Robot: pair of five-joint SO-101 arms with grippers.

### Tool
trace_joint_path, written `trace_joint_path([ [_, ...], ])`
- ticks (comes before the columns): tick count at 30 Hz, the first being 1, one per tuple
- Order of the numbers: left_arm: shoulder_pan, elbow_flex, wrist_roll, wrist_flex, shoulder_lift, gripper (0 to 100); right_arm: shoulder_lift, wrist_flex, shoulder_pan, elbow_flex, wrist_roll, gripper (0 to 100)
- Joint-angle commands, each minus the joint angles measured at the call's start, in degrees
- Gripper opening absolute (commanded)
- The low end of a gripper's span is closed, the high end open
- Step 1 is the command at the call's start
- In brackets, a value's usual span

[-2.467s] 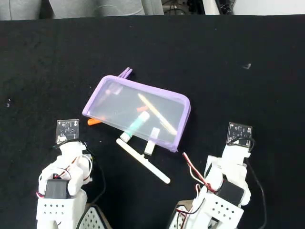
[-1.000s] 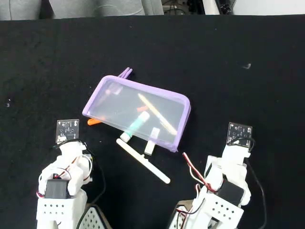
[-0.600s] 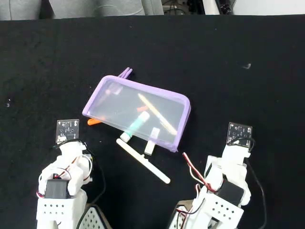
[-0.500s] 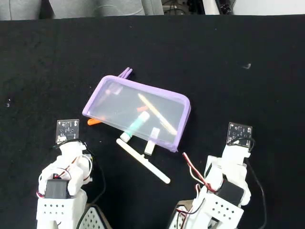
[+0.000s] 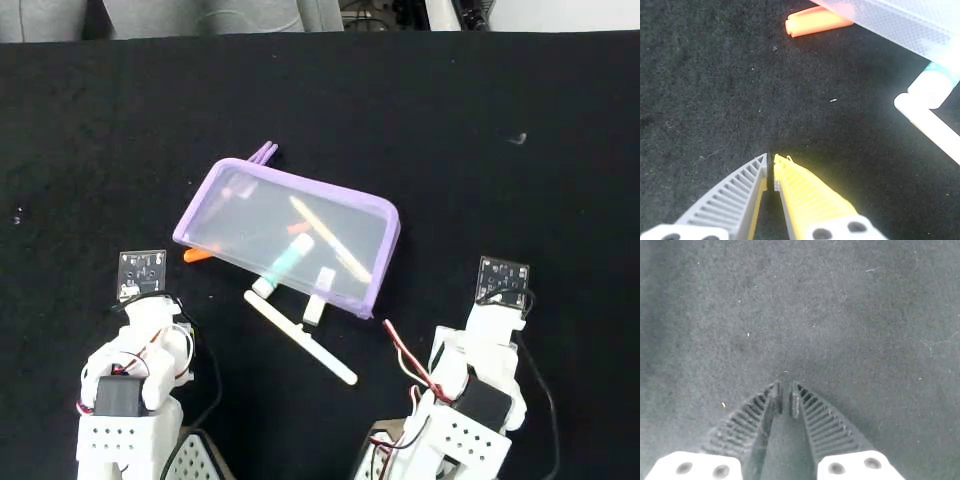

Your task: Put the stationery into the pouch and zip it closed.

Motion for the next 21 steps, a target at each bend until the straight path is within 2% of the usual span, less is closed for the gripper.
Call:
trace_joint_path([
  [1,-0.31,1.27,-0.44,0.35,-0.62,3,-5.32,0.26,-1.14,-0.31,0.44,3.5],
  [6,-0.31,1.27,-0.44,0.35,-0.62,3,-5.32,0.26,-7.12,-0.31,0.09,3.5],
  [12,-0.31,1.27,-0.44,0.35,-0.62,3,-5.32,-1.14,-7.74,-0.31,0.53,3.5],
  [21,-0.31,1.27,-0.44,0.35,-0.62,3,-5.32,-18.29,-7.47,-0.4,0.44,3.5],
])
